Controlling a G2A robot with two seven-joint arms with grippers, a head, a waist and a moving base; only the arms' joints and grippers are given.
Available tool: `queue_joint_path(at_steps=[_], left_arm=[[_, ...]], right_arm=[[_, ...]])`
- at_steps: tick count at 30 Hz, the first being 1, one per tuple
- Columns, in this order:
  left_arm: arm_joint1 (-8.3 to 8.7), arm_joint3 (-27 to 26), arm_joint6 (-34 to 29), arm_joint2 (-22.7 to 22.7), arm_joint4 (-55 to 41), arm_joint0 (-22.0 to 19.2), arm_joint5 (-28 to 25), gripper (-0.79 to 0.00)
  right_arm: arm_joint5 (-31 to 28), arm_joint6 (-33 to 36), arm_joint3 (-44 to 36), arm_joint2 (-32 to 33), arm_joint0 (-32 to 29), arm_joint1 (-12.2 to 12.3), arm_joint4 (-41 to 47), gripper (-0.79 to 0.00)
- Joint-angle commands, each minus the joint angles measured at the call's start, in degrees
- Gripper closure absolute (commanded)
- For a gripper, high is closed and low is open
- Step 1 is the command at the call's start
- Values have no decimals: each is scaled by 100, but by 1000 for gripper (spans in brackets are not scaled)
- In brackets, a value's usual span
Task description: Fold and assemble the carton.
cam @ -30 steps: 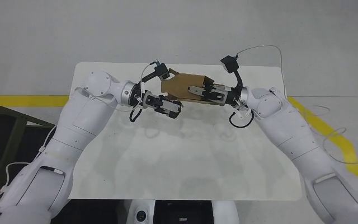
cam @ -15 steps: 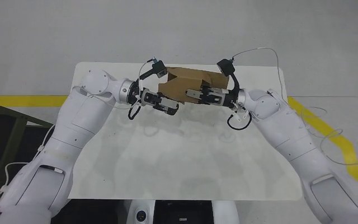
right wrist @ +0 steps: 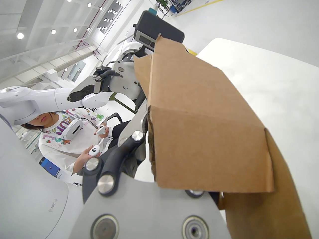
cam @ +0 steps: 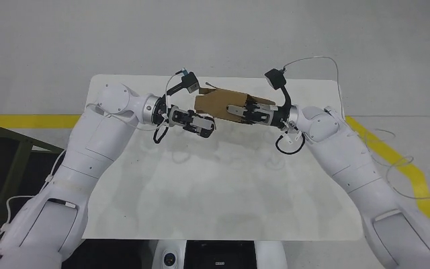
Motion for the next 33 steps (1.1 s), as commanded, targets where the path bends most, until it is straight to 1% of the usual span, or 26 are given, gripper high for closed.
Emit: queue_joint_path(at_steps=[1,5,11,19,21,27,33], left_arm=[[21,31,12,-54,98,-10,-12,-785],[76,77,22,-186,319,-24,-22,-785],[189,225,150,-347,1024,1,-12,-785],[282,272,412,-446,1630,91,16,-785],[303,267,503,-435,1927,73,27,-785],[296,294,641,-304,2295,30,78,-785],[223,278,788,-29,2572,-65,105,-785]], right_arm=[[11,156,-13,56,-48,30,35,0],[31,505,-90,194,-198,113,200,0],[102,936,-335,500,-463,267,442,0],[358,1200,-992,871,-819,483,549,0],[372,1214,-1086,934,-892,517,569,0],[385,1227,-1313,955,-1033,554,669,0],[380,1222,-1417,882,-1049,541,738,0]])
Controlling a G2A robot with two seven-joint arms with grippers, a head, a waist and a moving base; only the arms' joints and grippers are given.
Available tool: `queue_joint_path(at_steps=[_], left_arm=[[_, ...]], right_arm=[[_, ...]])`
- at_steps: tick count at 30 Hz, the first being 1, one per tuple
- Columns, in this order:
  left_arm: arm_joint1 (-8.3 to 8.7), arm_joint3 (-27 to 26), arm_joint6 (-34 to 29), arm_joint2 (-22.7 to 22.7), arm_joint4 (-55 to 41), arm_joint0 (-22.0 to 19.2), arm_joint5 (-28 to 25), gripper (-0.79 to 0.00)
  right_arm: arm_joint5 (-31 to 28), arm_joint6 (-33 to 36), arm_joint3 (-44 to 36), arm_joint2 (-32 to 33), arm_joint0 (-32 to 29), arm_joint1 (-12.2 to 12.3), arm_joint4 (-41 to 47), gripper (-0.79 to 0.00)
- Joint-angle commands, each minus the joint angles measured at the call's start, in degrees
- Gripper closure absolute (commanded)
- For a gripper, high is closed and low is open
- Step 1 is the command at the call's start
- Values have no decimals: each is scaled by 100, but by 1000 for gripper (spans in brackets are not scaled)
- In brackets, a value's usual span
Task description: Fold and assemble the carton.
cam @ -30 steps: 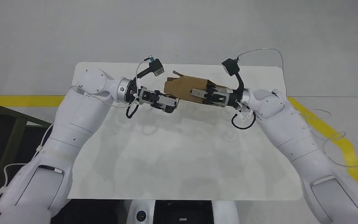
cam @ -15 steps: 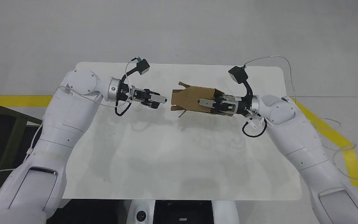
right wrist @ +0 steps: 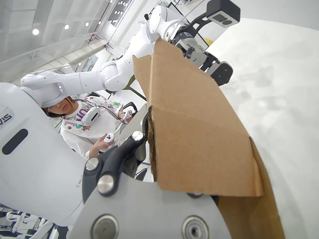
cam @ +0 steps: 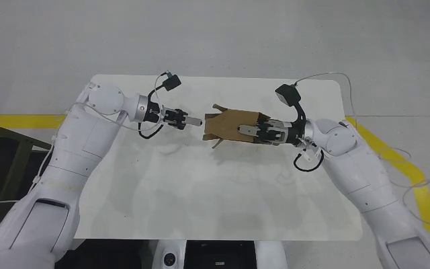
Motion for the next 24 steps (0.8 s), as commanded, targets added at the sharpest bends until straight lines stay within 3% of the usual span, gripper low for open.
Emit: queue_joint_path(at_steps=[1,24], left_arm=[[-26,-25,6,115,131,-42,-24,-785],[-142,-17,-220,379,-262,-131,-248,-785]], right_arm=[[-6,-6,-10,-20,18,-7,11,0],[-106,-106,132,-342,199,-171,-32,0]])
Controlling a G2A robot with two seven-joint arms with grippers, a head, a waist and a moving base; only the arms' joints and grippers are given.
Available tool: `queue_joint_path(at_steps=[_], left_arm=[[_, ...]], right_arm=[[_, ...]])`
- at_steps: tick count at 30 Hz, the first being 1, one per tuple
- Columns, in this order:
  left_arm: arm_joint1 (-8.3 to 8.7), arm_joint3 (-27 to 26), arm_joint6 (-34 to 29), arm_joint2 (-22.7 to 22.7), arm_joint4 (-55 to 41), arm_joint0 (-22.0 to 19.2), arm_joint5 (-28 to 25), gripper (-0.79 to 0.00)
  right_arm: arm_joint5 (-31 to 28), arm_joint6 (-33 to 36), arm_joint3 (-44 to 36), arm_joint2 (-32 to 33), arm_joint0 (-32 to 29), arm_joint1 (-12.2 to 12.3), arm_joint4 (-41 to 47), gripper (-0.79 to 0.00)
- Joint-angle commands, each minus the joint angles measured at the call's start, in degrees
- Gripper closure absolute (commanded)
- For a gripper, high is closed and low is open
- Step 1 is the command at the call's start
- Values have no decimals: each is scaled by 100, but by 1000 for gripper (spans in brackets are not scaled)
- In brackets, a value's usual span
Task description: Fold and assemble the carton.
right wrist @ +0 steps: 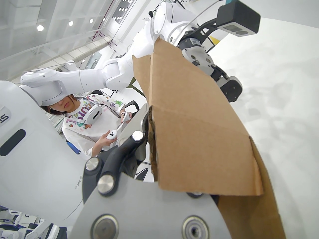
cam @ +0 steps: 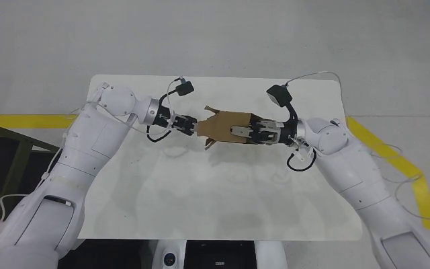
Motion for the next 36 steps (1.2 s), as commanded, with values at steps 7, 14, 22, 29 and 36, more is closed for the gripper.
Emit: queue_joint_path(at_steps=[7,14,22,29,36], left_arm=[[-26,29,29,34,-44,-76,-4,-785],[-26,86,59,24,-39,-101,-14,-785],[-34,83,70,39,-55,-108,-6,-785],[-38,80,82,38,-69,-127,2,-785],[-45,69,78,51,-85,-134,10,-785]], right_arm=[[13,13,-37,-92,7,-40,17,0],[34,34,-56,-118,-15,-38,15,0],[54,54,-80,-161,-13,-43,49,0],[48,48,-69,-191,7,-47,54,0],[19,19,-22,-181,32,-46,62,0]])
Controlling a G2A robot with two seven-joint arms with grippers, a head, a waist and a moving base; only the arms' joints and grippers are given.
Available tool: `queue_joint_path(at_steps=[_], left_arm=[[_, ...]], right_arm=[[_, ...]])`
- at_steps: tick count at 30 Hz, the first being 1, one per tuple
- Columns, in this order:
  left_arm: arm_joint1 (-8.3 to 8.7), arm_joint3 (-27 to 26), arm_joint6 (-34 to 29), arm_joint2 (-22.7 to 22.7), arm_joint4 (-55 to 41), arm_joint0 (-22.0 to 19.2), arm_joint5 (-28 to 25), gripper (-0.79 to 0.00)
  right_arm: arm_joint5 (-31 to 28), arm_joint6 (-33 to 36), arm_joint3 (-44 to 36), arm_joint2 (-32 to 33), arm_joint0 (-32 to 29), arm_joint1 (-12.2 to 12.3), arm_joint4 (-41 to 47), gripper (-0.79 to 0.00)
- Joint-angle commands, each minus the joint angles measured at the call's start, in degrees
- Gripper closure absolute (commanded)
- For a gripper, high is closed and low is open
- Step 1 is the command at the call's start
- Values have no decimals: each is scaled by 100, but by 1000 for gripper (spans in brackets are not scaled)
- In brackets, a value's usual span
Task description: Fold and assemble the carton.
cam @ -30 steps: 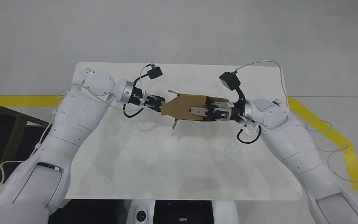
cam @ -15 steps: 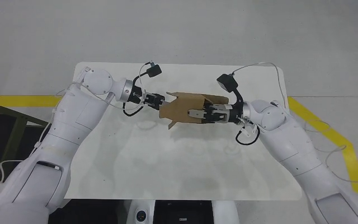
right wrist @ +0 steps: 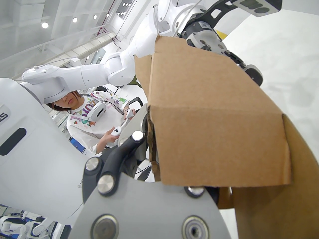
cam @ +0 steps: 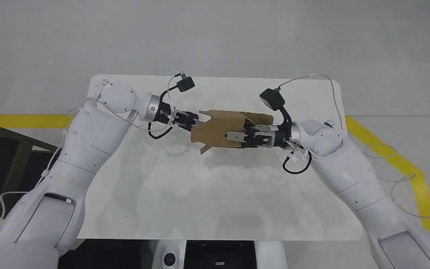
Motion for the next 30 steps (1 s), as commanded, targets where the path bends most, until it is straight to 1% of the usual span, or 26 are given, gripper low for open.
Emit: queue_joint_path(at_steps=[1,8,10,14,18,21,25,30], left_arm=[[-2,2,1,3,-8,-1,-2,-785],[41,110,-4,-59,163,15,-18,-785],[62,53,6,-30,432,28,-14,-785],[83,-164,-55,15,574,123,41,-785],[80,-445,-113,80,551,209,83,-785],[73,-548,-89,81,441,231,124,-785],[79,-552,8,17,391,197,137,-785],[103,-494,80,-94,350,151,155,-785]], right_arm=[[-20,-20,30,21,7,1,16,0],[-98,-99,201,184,27,17,54,0],[-120,-145,239,248,29,21,49,0],[-106,-327,265,361,16,22,-52,0],[-62,-531,251,419,-17,11,-215,0],[-32,-625,217,419,-42,-6,-314,0],[-12,-661,210,419,-72,-21,-395,0],[8,-528,166,412,-114,-23,-429,0]])
